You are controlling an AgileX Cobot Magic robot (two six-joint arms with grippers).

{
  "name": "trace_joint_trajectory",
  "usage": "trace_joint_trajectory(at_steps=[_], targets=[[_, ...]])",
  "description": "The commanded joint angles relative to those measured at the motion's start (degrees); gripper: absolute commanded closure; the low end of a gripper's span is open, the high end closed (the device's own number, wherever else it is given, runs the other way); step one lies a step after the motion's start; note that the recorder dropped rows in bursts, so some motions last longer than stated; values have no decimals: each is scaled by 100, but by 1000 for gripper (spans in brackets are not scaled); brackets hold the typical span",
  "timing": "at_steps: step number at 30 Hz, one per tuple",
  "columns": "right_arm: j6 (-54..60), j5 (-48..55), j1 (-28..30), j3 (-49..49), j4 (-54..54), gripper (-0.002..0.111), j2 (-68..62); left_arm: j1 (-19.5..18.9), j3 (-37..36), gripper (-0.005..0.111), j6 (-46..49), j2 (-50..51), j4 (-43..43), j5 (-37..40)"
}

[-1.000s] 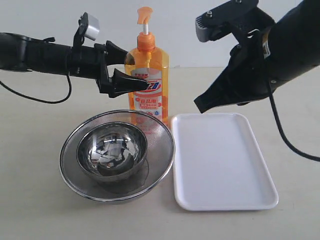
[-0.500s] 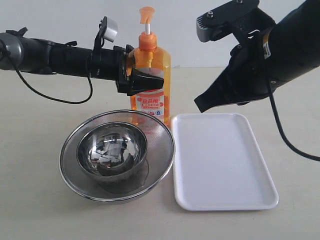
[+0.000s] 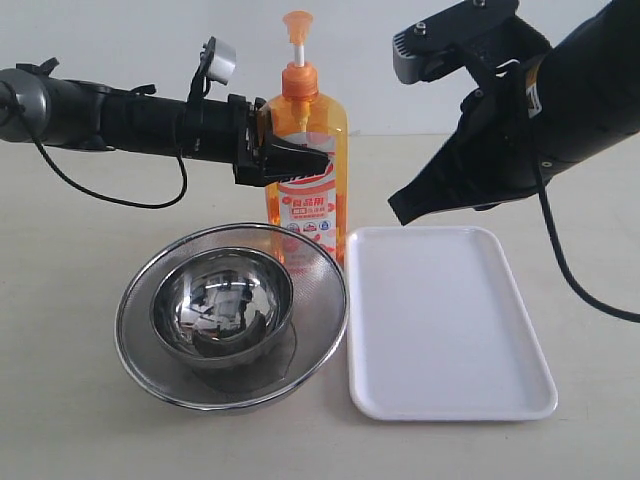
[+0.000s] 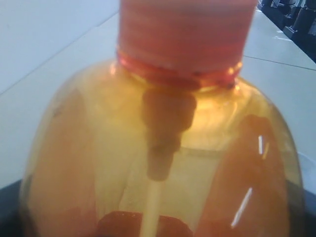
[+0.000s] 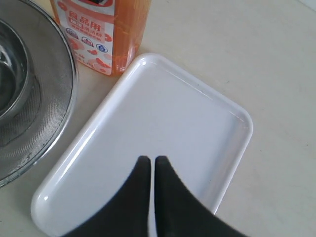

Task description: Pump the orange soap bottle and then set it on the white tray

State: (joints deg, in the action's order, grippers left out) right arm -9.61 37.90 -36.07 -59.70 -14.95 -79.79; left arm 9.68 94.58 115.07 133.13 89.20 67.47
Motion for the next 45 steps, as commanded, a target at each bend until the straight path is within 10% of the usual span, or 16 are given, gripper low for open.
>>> trace_joint_trajectory(at_steps=[1,24,33,45], targets=[[-11,-50,18,38,-28,108,53,10,-2,100,-151,17,50,249],[-11,-37,18,38,-28,108,53,10,11,102,61,17,628,215],[-11,-114,18,38,-151,108,53,-45,11,102,41,-781,674,-1019],[559,-972,18,38,-260,108,53,-397,-103,102,-1973,-3216,-2385,-2400]])
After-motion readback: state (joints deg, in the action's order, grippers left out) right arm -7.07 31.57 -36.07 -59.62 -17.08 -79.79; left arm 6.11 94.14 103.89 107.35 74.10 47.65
